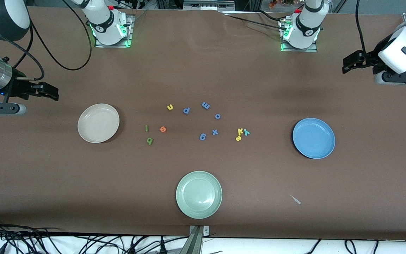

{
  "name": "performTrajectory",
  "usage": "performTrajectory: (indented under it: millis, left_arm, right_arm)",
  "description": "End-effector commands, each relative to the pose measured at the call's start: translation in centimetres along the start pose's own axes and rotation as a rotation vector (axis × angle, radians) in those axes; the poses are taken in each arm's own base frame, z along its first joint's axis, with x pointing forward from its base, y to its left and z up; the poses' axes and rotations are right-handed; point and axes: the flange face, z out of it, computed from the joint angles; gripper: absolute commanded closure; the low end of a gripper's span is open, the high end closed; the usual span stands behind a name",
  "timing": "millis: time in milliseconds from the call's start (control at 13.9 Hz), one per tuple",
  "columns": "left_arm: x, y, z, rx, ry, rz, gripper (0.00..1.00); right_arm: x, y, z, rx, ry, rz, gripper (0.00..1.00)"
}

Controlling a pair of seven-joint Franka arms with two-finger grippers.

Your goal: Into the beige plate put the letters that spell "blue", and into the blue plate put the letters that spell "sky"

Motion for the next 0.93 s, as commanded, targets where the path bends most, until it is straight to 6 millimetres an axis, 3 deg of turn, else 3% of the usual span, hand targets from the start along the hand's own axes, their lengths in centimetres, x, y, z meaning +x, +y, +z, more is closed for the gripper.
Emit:
performTrajectory:
  millis: [0,287,431,646,862]
  left_arm:
    - [-0.6,0.0,-0.5,0.016,0.023,0.004,0.00]
    - [-0.2,0.3,-0.5,0.016,0.028,0.007,0.00]
    - [-0.2,0.3,-1.2,0.015,0.045,0.007,0.00]
    - [-0.5,2.5,-1.0,0.021,0.032,0.037,0.00]
    - [1.6,3.2,1.2,-0.042,0.003,0.055,0.00]
  right_arm:
    - [-0.3,-0.4,-0.2,0.012,-0.003,-0.020,0.00]
    - [0.2,-0.9,1.1,-0.012,-0.031,-0.034,0.00]
    - [1.1,-1.4,2.9,-0.008,-0.063,-0.036,0.00]
    - [3.6,-5.8,7.3,-0.018,-0.072,-0.087,0.00]
    - [5.7,-10.7,10.7,-0.008,-0.016,-0.046,0.00]
